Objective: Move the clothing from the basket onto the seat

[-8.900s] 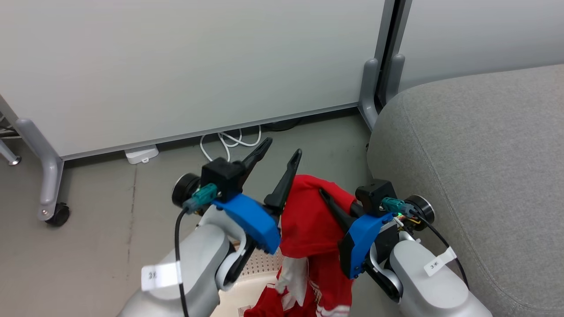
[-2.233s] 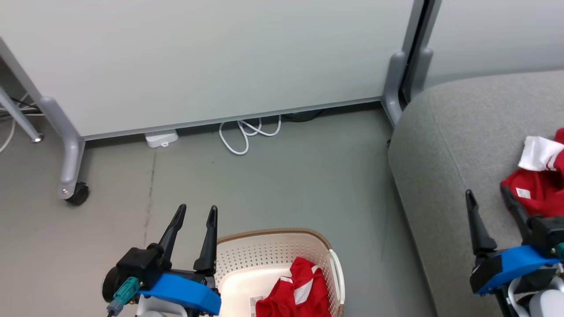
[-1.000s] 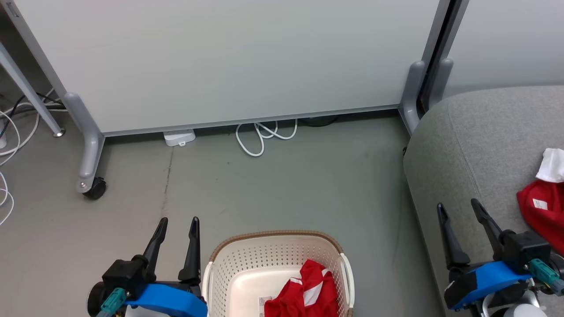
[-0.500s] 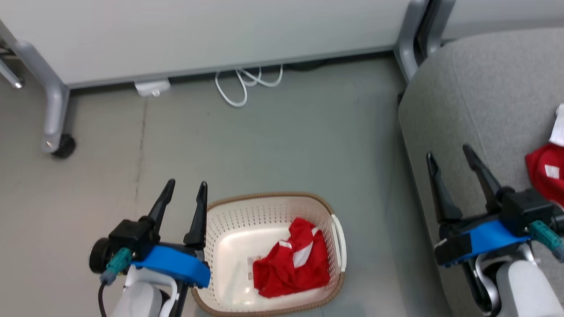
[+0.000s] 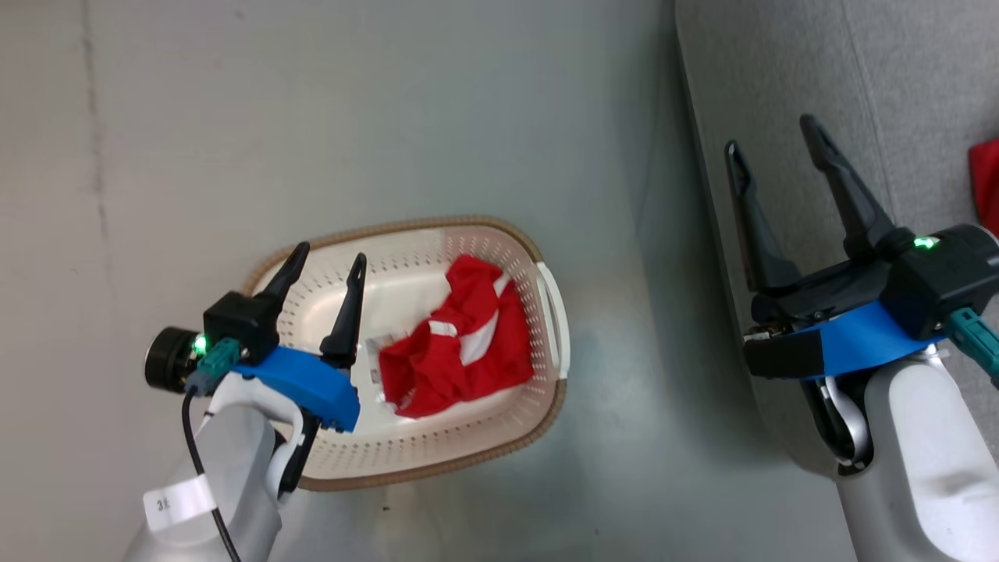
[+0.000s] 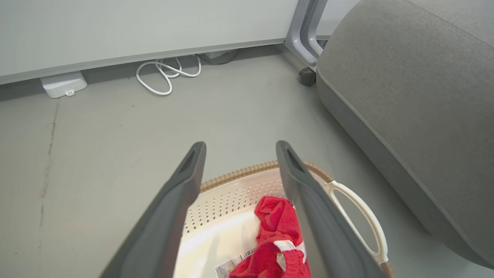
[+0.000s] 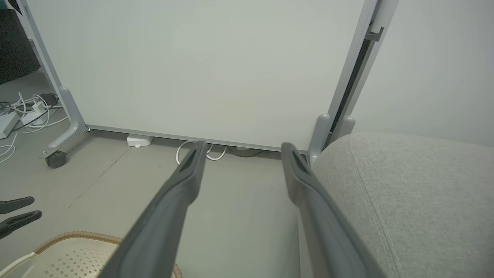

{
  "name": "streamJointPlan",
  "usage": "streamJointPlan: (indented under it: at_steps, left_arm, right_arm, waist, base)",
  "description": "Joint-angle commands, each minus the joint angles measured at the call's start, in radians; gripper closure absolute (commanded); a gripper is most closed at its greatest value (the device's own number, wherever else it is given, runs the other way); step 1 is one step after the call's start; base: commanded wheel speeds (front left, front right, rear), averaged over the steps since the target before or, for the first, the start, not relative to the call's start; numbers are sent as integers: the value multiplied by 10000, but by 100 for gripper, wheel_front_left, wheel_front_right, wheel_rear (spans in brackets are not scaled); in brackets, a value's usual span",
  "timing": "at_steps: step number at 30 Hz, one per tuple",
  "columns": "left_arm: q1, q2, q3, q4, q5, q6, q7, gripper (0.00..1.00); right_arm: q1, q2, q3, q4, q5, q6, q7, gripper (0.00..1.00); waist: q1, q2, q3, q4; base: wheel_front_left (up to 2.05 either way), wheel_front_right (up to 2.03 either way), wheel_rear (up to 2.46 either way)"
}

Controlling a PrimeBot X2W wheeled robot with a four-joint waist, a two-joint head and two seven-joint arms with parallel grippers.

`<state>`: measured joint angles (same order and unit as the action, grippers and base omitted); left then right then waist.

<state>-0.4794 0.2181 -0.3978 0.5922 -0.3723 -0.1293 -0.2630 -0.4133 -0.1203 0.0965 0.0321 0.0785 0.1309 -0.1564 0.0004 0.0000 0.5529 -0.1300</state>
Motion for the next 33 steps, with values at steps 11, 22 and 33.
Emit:
streamJointPlan:
  at_steps: [11,22,33]
  left_arm:
    - [-1862,422,-1531,1745,-785,-13,243,0]
    - [-2204,564,-2378,2917,-1713,-13,808,0]
    - [-2471,469,-2582,3907,-2403,-13,1756,0]
  right_arm:
    - [-848,321,283,-373,28,-1,-344,0]
    - [-1173,514,675,-96,87,-1,-680,0]
    - [-1182,645,758,178,216,-1,-920,0]
  waist:
    - [-4,0,2838,-1193]
    - [-4,0,3333,-1821]
    - [-4,0,3401,-2095]
  base:
    - [0,0,0]
    - [0,0,0]
    - [0,0,0]
